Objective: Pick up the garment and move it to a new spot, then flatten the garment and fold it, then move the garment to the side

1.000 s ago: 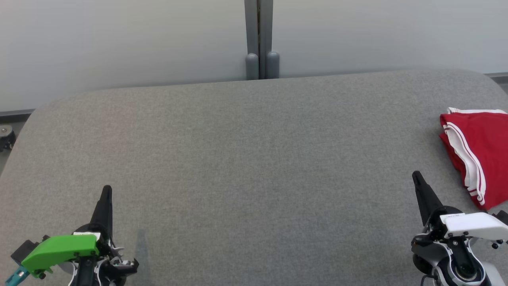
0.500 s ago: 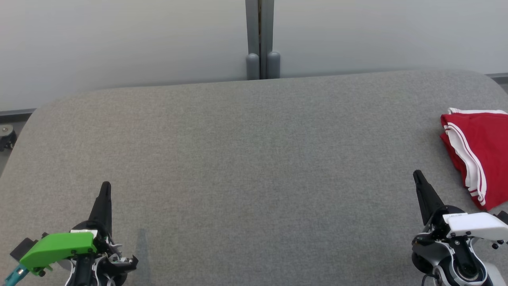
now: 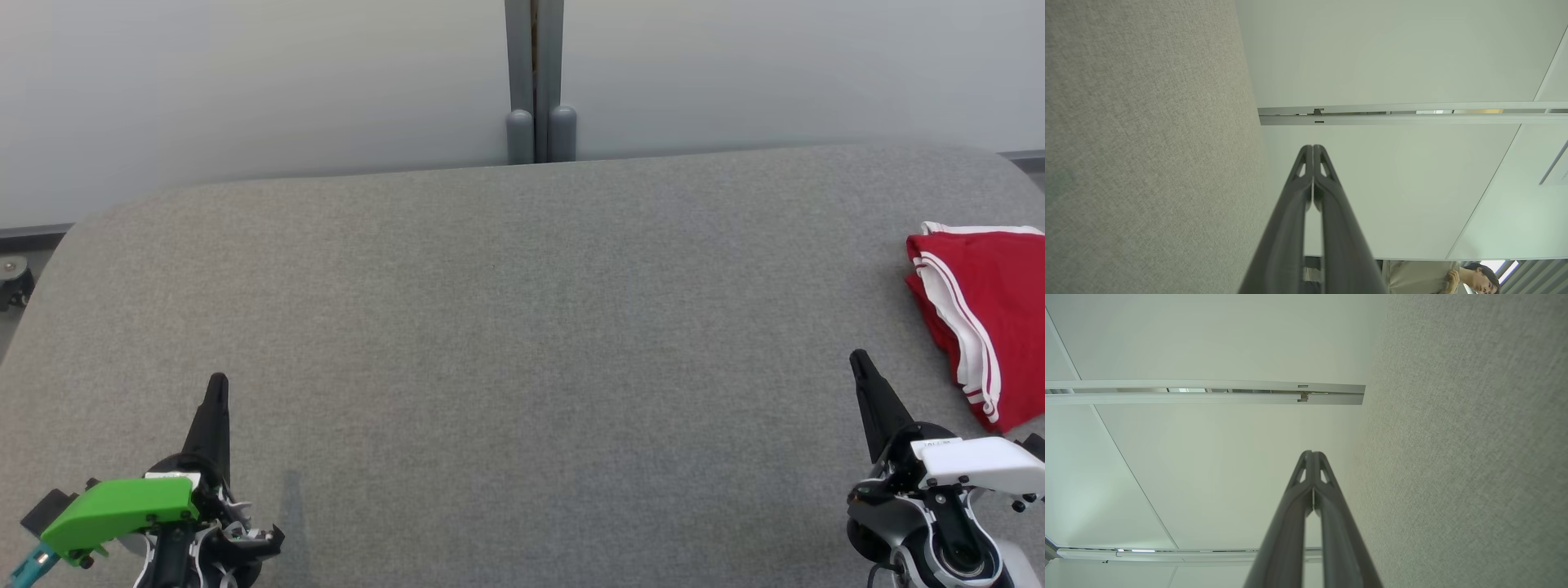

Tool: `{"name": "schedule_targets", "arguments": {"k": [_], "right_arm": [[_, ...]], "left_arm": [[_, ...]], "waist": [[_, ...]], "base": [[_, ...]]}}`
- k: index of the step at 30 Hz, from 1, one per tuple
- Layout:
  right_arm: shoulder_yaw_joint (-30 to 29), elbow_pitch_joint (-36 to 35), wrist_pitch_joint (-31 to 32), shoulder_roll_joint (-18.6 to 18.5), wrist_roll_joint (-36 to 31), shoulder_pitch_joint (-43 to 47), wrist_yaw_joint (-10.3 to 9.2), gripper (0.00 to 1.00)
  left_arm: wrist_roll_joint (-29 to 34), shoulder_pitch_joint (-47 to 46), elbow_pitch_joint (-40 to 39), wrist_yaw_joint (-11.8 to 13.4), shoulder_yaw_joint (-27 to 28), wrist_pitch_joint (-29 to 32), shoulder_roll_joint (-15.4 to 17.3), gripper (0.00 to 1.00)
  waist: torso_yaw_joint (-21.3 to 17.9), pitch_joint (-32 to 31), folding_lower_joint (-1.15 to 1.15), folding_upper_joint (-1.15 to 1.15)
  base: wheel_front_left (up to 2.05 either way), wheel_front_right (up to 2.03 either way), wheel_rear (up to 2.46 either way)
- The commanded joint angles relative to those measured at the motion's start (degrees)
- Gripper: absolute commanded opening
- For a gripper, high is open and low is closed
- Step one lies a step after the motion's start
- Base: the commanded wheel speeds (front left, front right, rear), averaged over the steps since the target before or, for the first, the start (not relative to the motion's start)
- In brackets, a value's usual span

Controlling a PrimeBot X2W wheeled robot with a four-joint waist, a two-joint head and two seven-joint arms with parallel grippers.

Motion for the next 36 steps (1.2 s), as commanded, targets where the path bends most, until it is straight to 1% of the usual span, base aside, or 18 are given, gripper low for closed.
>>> {"name": "schedule_targets", "arguments": {"k": [1,36], "right_arm": [[-0.1,-0.2,0.2,-0.3,0.1,0.8,0.00,0.00],[-0.1,-0.2,0.2,-0.3,0.1,0.8,0.00,0.00]], "left_arm": [[-0.2,-0.6,-0.2,-0.2,0.1,0.2,0.4,0.00],[-0.2,-0.6,-0.2,-0.2,0.1,0.2,0.4,0.00]], "waist": [[0.0,0.0,0.00,0.00],[0.0,0.0,0.00,0.00]], "base": [[0.00,0.00,0.00],[0.00,0.00,0.00]]}}
